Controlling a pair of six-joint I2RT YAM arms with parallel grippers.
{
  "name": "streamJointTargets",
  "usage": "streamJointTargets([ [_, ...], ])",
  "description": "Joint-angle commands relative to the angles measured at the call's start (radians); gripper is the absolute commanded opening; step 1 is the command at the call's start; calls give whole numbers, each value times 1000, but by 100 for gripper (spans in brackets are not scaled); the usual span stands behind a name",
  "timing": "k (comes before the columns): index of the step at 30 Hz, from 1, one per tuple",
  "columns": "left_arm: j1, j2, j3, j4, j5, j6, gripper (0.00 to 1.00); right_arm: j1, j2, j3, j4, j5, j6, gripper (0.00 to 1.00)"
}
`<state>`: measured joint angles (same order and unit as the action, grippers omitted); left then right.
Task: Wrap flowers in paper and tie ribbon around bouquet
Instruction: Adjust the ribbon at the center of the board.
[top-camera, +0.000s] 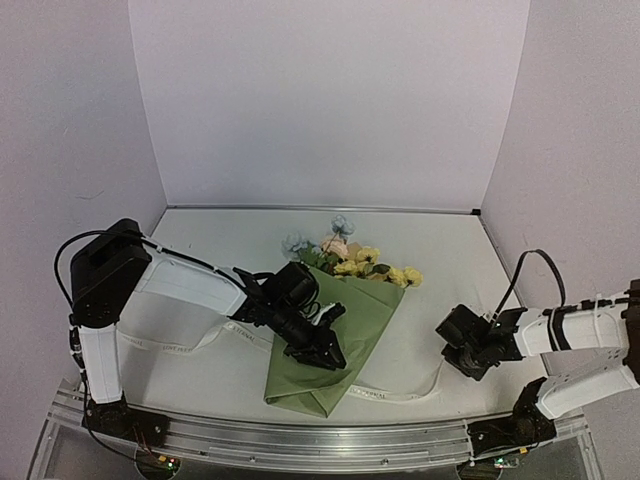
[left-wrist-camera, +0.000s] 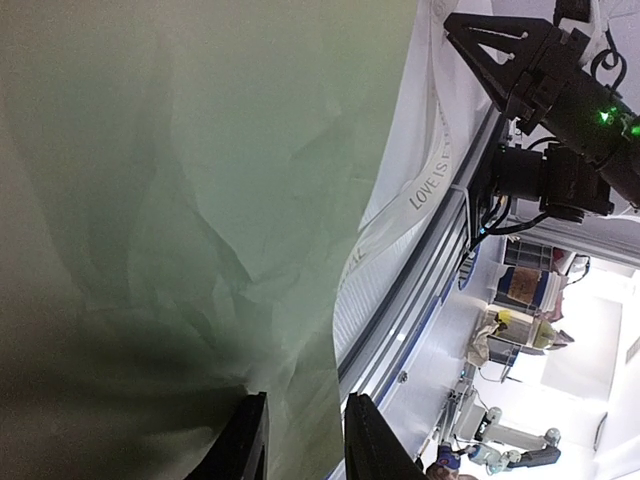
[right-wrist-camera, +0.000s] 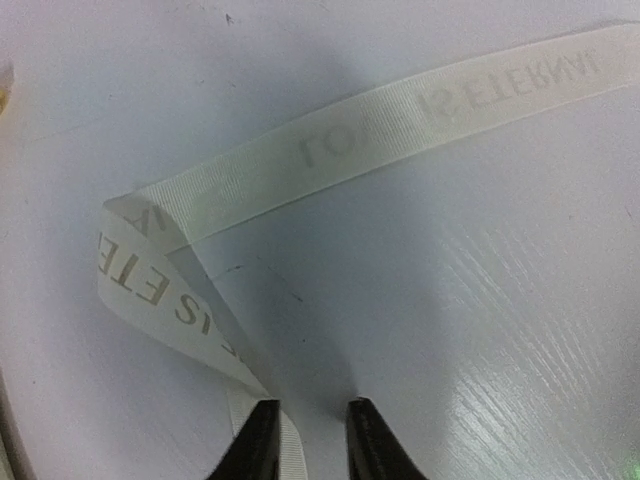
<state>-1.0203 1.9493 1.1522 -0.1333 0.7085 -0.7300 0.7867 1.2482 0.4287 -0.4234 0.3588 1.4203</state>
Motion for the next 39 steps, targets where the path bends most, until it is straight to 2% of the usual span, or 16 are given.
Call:
streamJointTargets([
  [1, -2, 22, 47, -5, 29, 15, 27, -70, 53, 93, 46, -20, -105, 2],
  [12, 1, 74, 82, 6, 62, 11, 26, -319, 270, 347, 46, -99, -279, 0],
  [18, 31, 63, 92, -10, 64, 17, 26, -407, 358, 446, 44, -165, -337, 0],
  [21, 43, 46, 102, -29, 62, 32, 27, -397, 322, 484, -11, -180, -376, 1],
  [22, 44, 45, 106, -34, 62, 35, 27, -392, 298, 481, -32, -170, -382, 6],
  [24, 45, 52, 115, -37, 68, 38, 27, -389, 235, 440, -50, -167, -385, 32],
  [25, 45, 57, 120, -37, 74, 38, 27, -389, 194, 415, -51, -174, -384, 41],
  [27, 45, 65, 127, -39, 83, 37, 27, -388, 143, 353, -51, -195, -379, 52],
  [29, 45, 66, 135, -46, 87, 39, 27, -387, 121, 311, -45, -234, -375, 56],
  [33, 45, 61, 141, -60, 88, 47, 27, -358, 122, 243, 15, -288, -379, 58],
  [37, 47, 52, 139, -67, 82, 44, 27, -303, 174, 240, 56, -296, -393, 59],
  [39, 50, 36, 134, -70, 67, 39, 27, -295, 217, 244, 72, -301, -390, 57],
])
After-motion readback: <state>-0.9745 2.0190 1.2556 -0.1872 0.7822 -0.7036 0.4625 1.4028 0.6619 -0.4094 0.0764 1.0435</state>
